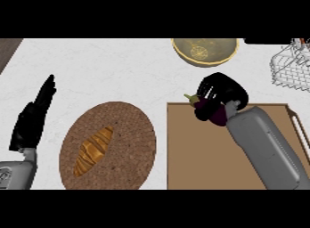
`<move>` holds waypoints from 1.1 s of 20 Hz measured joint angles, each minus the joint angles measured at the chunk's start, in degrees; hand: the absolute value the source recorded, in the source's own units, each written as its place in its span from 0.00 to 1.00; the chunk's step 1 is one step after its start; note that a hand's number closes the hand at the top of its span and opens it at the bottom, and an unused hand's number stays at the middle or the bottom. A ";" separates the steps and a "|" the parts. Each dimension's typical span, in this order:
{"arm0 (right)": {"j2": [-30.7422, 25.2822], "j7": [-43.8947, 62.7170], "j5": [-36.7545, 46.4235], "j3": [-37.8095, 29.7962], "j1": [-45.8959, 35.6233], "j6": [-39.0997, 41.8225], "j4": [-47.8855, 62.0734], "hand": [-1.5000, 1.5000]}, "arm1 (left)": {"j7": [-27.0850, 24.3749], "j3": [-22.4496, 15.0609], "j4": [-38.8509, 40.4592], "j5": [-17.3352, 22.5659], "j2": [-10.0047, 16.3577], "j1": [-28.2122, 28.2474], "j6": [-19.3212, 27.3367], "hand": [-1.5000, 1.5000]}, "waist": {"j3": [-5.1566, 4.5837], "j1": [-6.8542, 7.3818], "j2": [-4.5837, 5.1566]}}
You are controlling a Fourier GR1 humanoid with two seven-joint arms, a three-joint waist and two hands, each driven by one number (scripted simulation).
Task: Pick the eggplant from the tray and place it in the tiered basket
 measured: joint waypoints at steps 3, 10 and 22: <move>0.83 -1.65 4.72 -0.84 -1.16 -9.01 -1.85 1.00 | 0.30 0.06 -0.65 -0.05 -0.12 0.52 0.15 0.50 | 0.06 -0.04 -0.03; -1.19 -0.29 14.64 -3.35 -6.20 -21.39 -9.29 1.00 | 0.89 0.20 -1.62 -0.58 -0.30 1.06 0.59 0.50 | 0.05 -0.62 -0.23; -14.23 -0.65 18.22 -12.53 -14.56 -12.62 -11.17 1.00 | -0.38 1.42 -0.50 -0.67 -0.59 1.07 -0.37 0.50 | 0.03 -0.56 -0.04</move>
